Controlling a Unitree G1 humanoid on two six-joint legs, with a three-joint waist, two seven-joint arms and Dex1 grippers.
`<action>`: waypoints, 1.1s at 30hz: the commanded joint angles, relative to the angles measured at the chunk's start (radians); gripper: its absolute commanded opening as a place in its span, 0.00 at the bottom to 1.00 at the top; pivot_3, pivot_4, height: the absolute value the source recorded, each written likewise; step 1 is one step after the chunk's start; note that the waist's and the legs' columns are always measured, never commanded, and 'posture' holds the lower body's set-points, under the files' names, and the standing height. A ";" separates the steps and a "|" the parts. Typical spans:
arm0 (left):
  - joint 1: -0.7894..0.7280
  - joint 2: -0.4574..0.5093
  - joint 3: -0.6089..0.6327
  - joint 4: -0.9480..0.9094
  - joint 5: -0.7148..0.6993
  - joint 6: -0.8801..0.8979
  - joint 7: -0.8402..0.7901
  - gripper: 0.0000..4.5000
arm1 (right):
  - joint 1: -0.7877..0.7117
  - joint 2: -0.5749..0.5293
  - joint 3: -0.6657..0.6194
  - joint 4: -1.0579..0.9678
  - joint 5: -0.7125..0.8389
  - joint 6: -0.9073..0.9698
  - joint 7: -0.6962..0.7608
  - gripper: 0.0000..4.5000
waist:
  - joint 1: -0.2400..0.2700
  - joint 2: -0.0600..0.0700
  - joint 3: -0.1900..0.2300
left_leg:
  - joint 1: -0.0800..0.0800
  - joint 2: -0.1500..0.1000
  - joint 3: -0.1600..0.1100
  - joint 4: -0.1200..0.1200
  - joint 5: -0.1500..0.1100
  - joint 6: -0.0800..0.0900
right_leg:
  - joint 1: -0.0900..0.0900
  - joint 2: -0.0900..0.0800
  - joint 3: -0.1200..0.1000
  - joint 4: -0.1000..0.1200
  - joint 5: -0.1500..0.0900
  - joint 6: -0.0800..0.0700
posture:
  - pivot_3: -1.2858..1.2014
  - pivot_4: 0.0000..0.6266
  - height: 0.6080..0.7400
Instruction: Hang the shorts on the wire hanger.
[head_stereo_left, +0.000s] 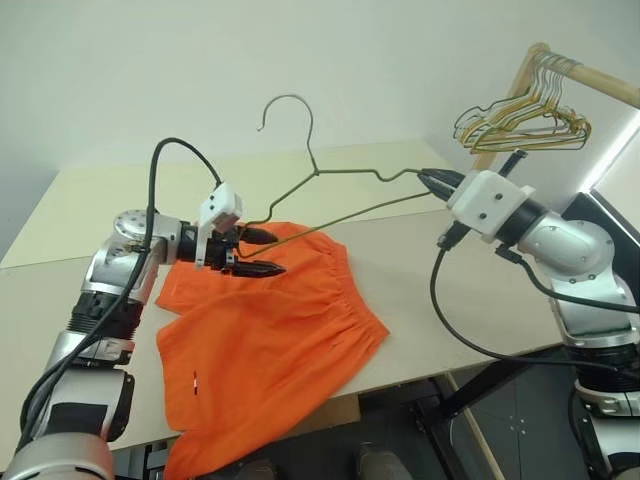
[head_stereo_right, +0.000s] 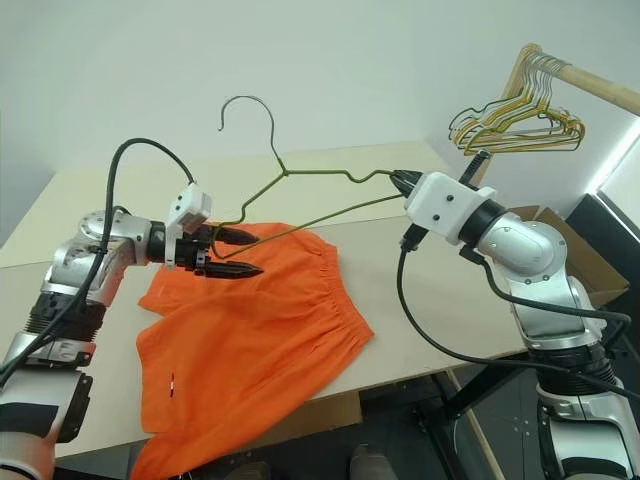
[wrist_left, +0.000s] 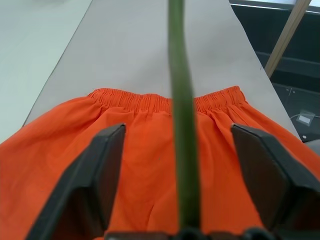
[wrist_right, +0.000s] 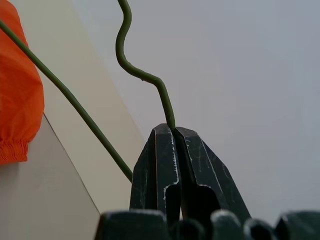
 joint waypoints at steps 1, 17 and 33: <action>-0.026 0.006 0.026 -0.015 -0.008 0.005 -0.008 0.49 | -0.011 -0.002 -0.042 -0.034 0.011 0.002 0.003 0.00 | 0.000 0.000 0.000 | 0.000 0.000 0.000 0.000 0.000 0.000 | 0.000 0.000 0.000 0.000 0.000 0.000 | 0.48 0.00 1.00; -0.014 0.021 0.026 -0.031 0.017 -0.027 -0.013 0.00 | 0.027 -0.038 -0.040 -0.041 0.022 -0.033 0.080 0.06 | 0.000 0.000 0.000 | 0.000 0.000 0.000 0.001 0.000 0.000 | 0.000 0.000 0.000 0.002 0.000 0.000 | 0.48 0.00 1.00; 0.141 0.174 -0.032 -0.187 0.174 -0.163 -0.035 0.00 | -0.024 -0.279 0.007 -0.193 0.429 0.449 0.560 1.00 | 0.005 0.000 0.000 | 0.004 0.000 0.000 0.002 0.000 0.001 | 0.001 -0.003 0.001 0.008 0.000 0.000 | 0.49 0.00 1.00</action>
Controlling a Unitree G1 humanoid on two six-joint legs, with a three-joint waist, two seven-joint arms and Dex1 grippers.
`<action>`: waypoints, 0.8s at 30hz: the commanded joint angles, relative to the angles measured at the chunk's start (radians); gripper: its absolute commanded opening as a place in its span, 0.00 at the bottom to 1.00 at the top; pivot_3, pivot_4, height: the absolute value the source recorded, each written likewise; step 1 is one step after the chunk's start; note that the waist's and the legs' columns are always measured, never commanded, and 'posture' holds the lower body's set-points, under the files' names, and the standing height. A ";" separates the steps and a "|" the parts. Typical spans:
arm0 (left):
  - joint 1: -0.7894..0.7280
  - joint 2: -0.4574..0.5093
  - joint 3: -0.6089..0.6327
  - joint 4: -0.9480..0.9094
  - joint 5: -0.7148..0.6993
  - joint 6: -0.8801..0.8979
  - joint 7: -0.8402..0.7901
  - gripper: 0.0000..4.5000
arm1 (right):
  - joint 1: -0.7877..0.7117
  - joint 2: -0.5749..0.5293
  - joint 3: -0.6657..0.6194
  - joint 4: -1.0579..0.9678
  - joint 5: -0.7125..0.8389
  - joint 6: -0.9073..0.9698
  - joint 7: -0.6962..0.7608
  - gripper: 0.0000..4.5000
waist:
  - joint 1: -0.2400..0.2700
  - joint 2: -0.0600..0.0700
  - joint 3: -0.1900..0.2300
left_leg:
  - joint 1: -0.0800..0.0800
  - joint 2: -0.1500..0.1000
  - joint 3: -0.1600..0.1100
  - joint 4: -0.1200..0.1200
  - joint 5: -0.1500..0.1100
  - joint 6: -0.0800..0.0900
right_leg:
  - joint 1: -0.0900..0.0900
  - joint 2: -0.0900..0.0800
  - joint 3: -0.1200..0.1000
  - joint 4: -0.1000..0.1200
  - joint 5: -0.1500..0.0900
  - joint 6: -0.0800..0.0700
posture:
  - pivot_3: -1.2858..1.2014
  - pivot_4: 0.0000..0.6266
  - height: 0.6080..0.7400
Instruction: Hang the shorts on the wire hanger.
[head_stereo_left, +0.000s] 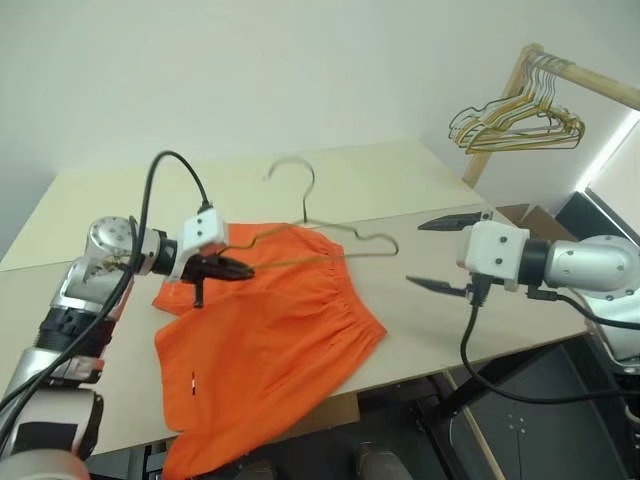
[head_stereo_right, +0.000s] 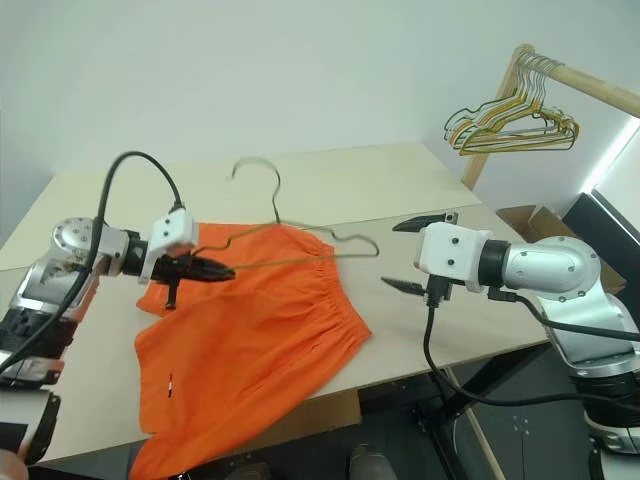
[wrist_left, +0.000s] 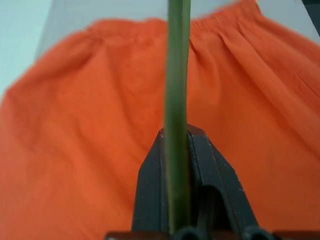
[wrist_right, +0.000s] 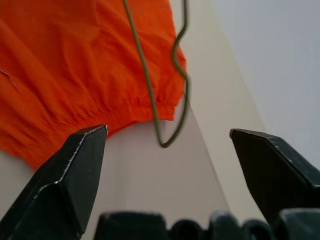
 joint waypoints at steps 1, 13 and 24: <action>-0.005 0.019 0.009 -0.074 -0.003 -0.003 -0.010 0.00 | -0.197 -0.052 0.074 -0.030 0.060 0.245 0.092 1.00 | 0.001 0.000 0.000 | 0.000 0.000 0.000 0.001 0.000 0.000 | 0.000 0.000 0.000 0.000 0.000 0.000 | 0.49 0.00 1.00; 0.012 0.012 0.034 -0.200 -0.050 0.070 -0.004 0.00 | -0.577 0.120 0.511 0.173 -0.067 0.667 0.150 1.00 | 0.024 0.001 0.000 | -0.006 -0.001 0.001 0.002 -0.001 0.001 | -0.006 -0.002 -0.002 0.003 -0.001 -0.001 | 0.51 0.00 1.00; 0.024 0.019 0.031 -0.212 -0.060 0.070 0.001 0.00 | -0.607 0.174 0.571 0.243 -0.128 0.675 0.200 0.50 | 0.043 0.001 0.000 | -0.016 -0.002 0.000 0.008 -0.001 0.001 | -0.013 -0.001 -0.004 0.005 0.000 0.000 | 0.51 0.00 1.00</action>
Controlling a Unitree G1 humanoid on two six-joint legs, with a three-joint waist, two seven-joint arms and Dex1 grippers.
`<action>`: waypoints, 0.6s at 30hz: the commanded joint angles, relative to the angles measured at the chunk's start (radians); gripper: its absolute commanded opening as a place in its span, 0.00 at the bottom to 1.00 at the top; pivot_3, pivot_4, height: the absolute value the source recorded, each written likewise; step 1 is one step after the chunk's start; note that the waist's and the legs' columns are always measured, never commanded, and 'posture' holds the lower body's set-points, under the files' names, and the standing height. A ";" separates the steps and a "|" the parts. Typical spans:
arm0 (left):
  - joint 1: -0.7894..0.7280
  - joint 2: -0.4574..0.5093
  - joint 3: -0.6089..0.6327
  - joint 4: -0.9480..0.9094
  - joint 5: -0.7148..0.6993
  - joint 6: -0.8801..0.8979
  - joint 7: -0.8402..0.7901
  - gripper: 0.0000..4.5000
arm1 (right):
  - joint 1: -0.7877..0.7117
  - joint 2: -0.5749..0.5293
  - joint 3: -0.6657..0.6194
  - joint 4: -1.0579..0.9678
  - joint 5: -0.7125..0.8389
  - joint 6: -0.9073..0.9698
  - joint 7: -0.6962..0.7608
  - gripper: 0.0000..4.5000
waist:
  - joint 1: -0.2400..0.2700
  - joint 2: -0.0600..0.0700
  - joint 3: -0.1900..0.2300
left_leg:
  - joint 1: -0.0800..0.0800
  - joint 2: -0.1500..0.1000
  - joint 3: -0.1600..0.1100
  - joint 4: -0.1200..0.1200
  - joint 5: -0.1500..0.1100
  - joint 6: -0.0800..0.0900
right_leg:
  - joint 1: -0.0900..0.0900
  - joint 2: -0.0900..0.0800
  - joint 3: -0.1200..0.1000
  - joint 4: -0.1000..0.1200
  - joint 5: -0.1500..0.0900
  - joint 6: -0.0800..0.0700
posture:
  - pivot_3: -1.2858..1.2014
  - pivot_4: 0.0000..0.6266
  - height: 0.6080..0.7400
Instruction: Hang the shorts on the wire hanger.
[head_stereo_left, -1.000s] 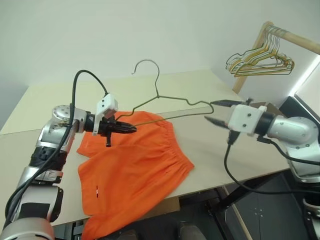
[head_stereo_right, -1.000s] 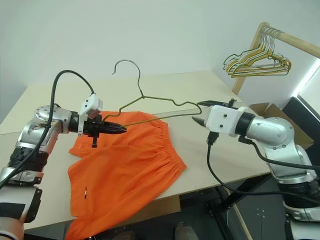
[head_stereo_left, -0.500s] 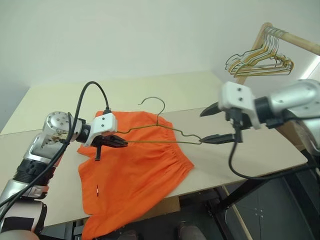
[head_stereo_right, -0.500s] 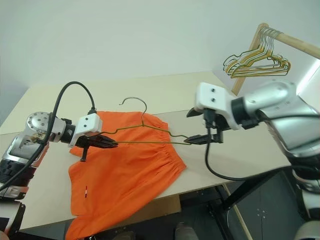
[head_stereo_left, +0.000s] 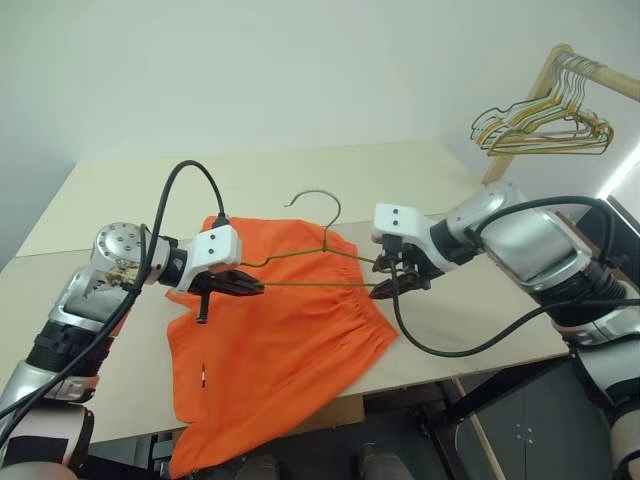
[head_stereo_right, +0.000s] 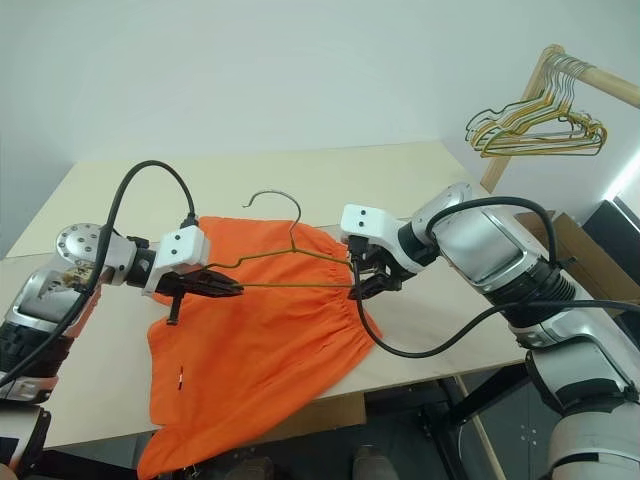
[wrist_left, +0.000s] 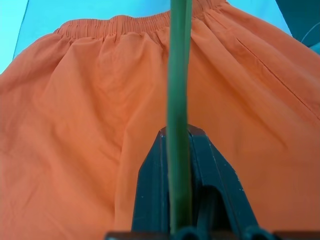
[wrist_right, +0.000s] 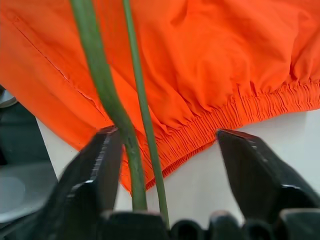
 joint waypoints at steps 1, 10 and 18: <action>-0.007 0.011 0.026 -0.028 -0.020 -0.004 -0.002 0.00 | -0.016 -0.011 -0.011 -0.010 -0.013 -0.003 0.024 0.44 | 0.005 0.000 0.000 | 0.000 0.000 0.000 0.000 0.000 0.000 | 0.000 0.000 0.000 0.000 0.000 0.000 | 0.51 0.00 1.00; -0.004 -0.001 0.052 0.006 -0.050 -0.119 -0.043 0.00 | 0.010 -0.021 -0.030 -0.020 -0.017 -0.011 0.036 0.02 | 0.007 0.000 0.000 | 0.000 0.000 0.001 0.000 0.000 0.000 | 0.000 0.001 0.000 0.000 0.000 0.000 | 0.51 0.00 1.00; -0.012 -0.016 0.113 0.080 -0.142 -0.161 -0.116 0.37 | 0.123 -0.095 -0.133 -0.118 0.054 0.066 0.026 0.00 | 0.013 0.000 0.000 | 0.000 0.000 0.002 0.001 0.000 0.000 | 0.000 0.000 -0.001 0.000 0.000 0.000 | 0.51 0.00 1.00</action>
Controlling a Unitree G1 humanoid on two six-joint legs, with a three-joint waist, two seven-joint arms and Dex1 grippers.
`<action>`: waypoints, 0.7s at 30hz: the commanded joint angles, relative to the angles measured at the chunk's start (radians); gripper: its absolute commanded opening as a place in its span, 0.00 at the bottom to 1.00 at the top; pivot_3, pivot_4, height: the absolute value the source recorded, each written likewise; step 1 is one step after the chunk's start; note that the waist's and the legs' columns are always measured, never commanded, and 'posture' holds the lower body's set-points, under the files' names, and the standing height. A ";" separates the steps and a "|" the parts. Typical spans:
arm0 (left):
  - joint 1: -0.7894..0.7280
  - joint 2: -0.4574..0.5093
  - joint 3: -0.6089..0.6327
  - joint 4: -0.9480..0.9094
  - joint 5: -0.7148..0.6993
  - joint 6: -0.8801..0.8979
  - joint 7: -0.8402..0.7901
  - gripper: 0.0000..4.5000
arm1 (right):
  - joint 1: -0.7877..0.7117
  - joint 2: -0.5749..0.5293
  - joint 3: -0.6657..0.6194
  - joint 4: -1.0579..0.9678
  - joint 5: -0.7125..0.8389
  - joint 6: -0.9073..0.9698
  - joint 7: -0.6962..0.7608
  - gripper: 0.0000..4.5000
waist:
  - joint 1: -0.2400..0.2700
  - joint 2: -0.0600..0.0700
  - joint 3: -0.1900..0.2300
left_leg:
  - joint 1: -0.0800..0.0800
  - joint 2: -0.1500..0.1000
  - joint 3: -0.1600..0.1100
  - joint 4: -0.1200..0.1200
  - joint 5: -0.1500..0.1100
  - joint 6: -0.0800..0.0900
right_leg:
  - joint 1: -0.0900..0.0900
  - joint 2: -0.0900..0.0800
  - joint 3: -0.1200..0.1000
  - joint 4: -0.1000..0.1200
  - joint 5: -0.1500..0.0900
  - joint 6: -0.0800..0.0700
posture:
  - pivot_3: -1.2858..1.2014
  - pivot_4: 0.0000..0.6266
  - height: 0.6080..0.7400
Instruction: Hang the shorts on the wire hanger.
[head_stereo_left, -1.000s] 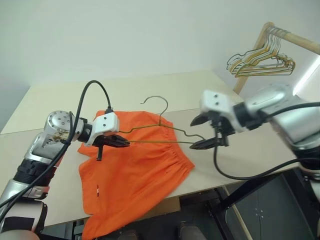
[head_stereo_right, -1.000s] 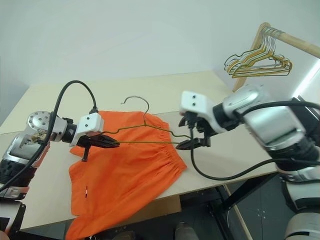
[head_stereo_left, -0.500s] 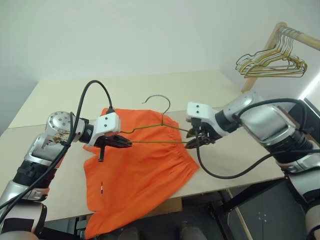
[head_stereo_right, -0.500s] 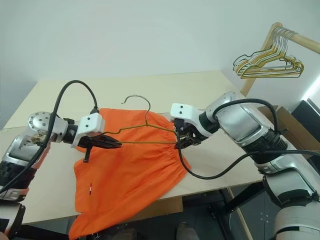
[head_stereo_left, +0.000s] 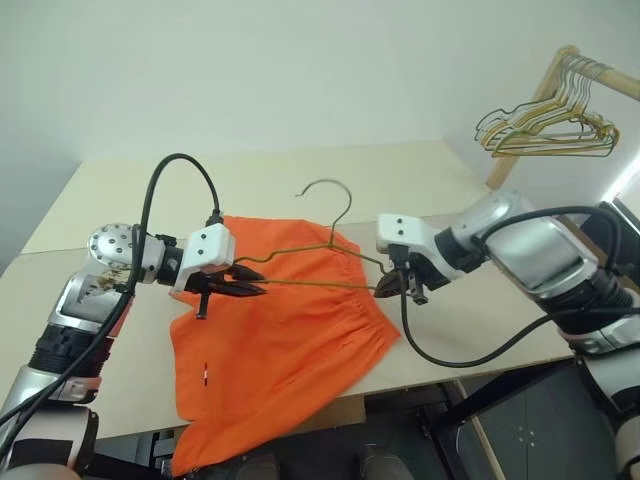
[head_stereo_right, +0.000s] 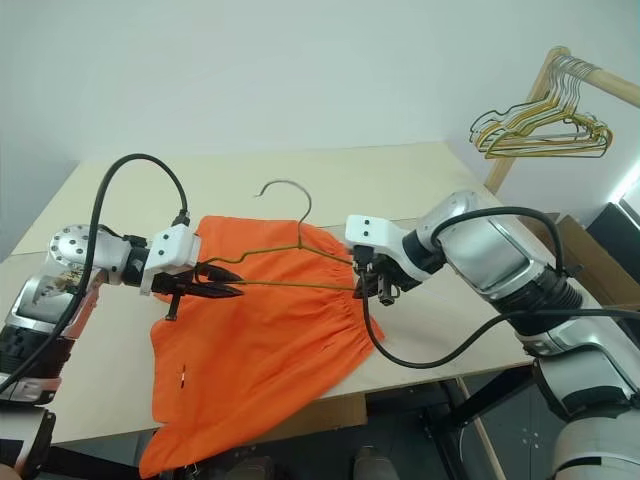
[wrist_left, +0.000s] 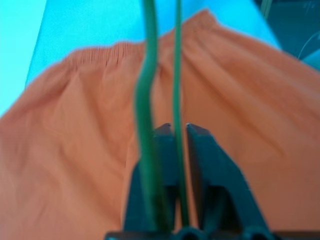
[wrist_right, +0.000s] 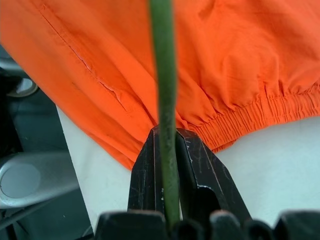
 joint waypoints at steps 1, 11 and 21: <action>-0.032 0.016 0.059 0.041 -0.054 -0.005 -0.030 0.44 | 0.077 -0.070 -0.126 -0.081 0.062 0.114 -0.029 0.00 | 0.004 0.000 0.000 | 0.000 0.000 0.000 0.000 0.000 0.000 | 0.000 0.000 -0.001 0.000 0.000 0.000 | 0.50 0.00 1.00; 0.058 0.014 0.189 -0.033 -0.197 0.159 0.046 0.99 | 0.522 -0.099 -0.610 -0.202 0.256 0.572 -0.242 0.00 | 0.001 -0.001 -0.001 | 0.002 0.001 -0.003 0.001 -0.001 0.001 | 0.005 -0.001 -0.002 -0.001 0.000 0.000 | 0.50 0.00 1.00; 0.193 -0.060 0.225 -0.317 -0.338 0.252 0.166 0.99 | 0.670 -0.047 -0.745 0.032 0.411 0.664 -0.404 0.00 | -0.005 -0.001 -0.002 | 0.010 0.000 -0.009 0.000 -0.001 0.001 | 0.013 0.000 -0.001 -0.003 0.001 0.001 | 0.50 0.00 1.00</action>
